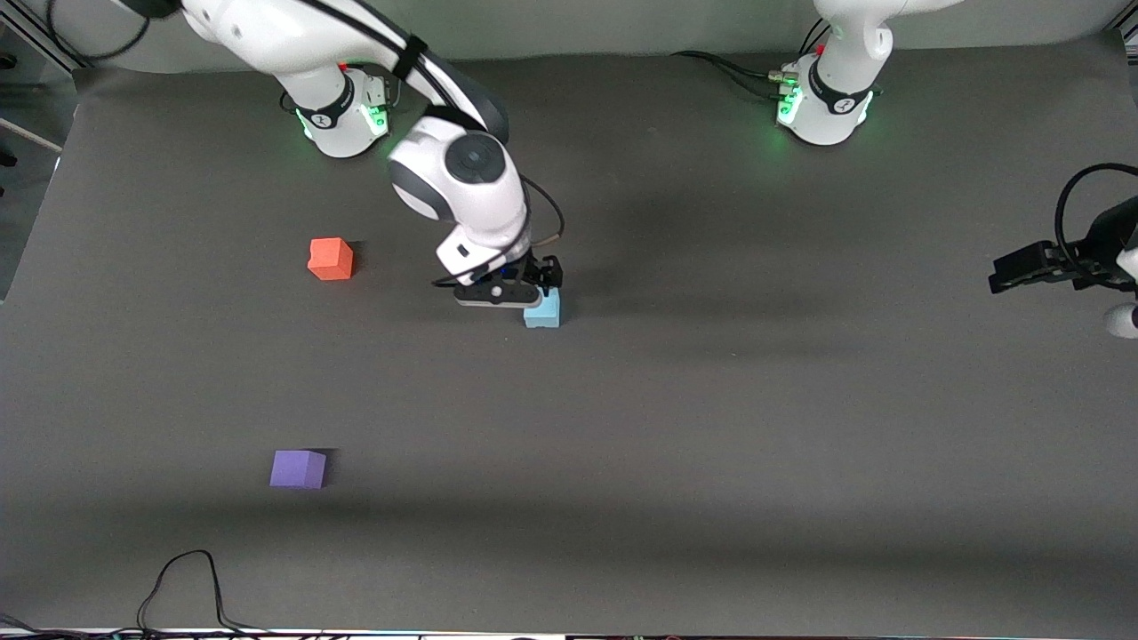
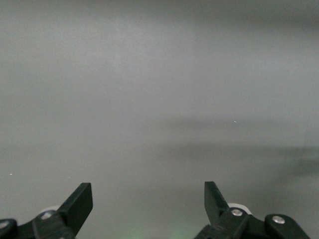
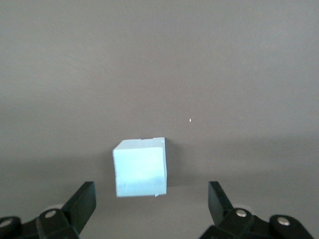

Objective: Place blue block between orange and purple blocks
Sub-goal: 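Grasp the blue cube with the right gripper while the left gripper withdraws, then carry the blue cube with the right gripper between orange and purple cubes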

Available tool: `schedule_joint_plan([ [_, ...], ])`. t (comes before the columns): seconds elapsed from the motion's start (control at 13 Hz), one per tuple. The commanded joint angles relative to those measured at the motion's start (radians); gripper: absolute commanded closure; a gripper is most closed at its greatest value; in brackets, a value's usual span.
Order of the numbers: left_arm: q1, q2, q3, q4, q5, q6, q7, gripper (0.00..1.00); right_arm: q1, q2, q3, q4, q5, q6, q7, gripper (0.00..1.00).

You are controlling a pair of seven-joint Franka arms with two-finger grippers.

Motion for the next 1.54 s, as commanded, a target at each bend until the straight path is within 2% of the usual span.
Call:
schedule_joint_plan([
  [0.0, -0.011, -0.083, -0.001, -0.118, 0.021, 0.062, 0.003, 0.0, 0.017, 0.094, 0.012, 0.035, -0.082, 0.044, 0.111, 0.0],
  [0.15, -0.035, -0.1, 0.016, -0.134, 0.021, 0.073, 0.004, 0.0, 0.042, 0.125, 0.012, 0.029, -0.179, 0.052, 0.173, 0.0],
  [0.31, -0.128, -0.106, 0.1, -0.127, 0.016, 0.067, 0.003, 0.0, 0.042, 0.165, 0.012, 0.02, -0.283, 0.053, 0.234, 0.0],
  [0.38, -0.165, -0.11, 0.138, -0.127, 0.01, 0.065, 0.004, 0.0, 0.042, 0.179, 0.012, 0.018, -0.303, 0.053, 0.242, 0.0],
  [0.46, -0.17, -0.113, 0.145, -0.127, 0.007, 0.062, 0.006, 0.0, 0.042, 0.186, 0.012, 0.018, -0.311, 0.055, 0.242, 0.0],
  [0.54, -0.17, -0.115, 0.145, -0.126, 0.007, 0.06, 0.007, 0.0, 0.042, 0.186, 0.012, 0.017, -0.314, 0.055, 0.242, 0.09],
  [0.69, -0.17, -0.112, 0.14, -0.126, 0.006, 0.056, 0.007, 0.0, 0.037, 0.186, 0.012, 0.015, -0.325, 0.056, 0.24, 0.52],
  [0.77, -0.17, -0.112, 0.14, -0.126, 0.006, 0.057, 0.007, 0.0, 0.034, 0.186, 0.012, 0.017, -0.325, 0.056, 0.237, 0.68],
  [0.85, -0.17, -0.112, 0.14, -0.126, 0.006, 0.056, 0.007, 0.0, 0.033, 0.183, 0.012, 0.021, -0.325, 0.056, 0.233, 0.74],
  [1.0, -0.172, -0.109, 0.14, -0.126, 0.004, 0.059, 0.007, 0.0, 0.02, 0.153, 0.01, 0.026, -0.304, 0.049, 0.213, 0.74],
  [1.08, -0.172, -0.109, 0.14, -0.126, 0.006, 0.059, 0.007, 0.0, 0.002, 0.127, 0.012, 0.026, -0.249, 0.037, 0.157, 0.74],
  [1.23, -0.167, -0.109, 0.137, -0.124, 0.001, 0.057, 0.007, 0.0, -0.004, 0.023, -0.003, 0.041, -0.024, -0.031, -0.065, 0.74],
  [1.31, -0.166, -0.109, 0.137, -0.124, -0.001, 0.057, 0.009, 0.0, -0.013, -0.048, -0.043, 0.041, 0.096, -0.081, -0.177, 0.74],
  [1.46, -0.162, -0.109, 0.137, -0.126, -0.002, 0.057, 0.01, 0.0, -0.013, -0.187, -0.139, 0.034, 0.277, -0.161, -0.392, 0.74],
])
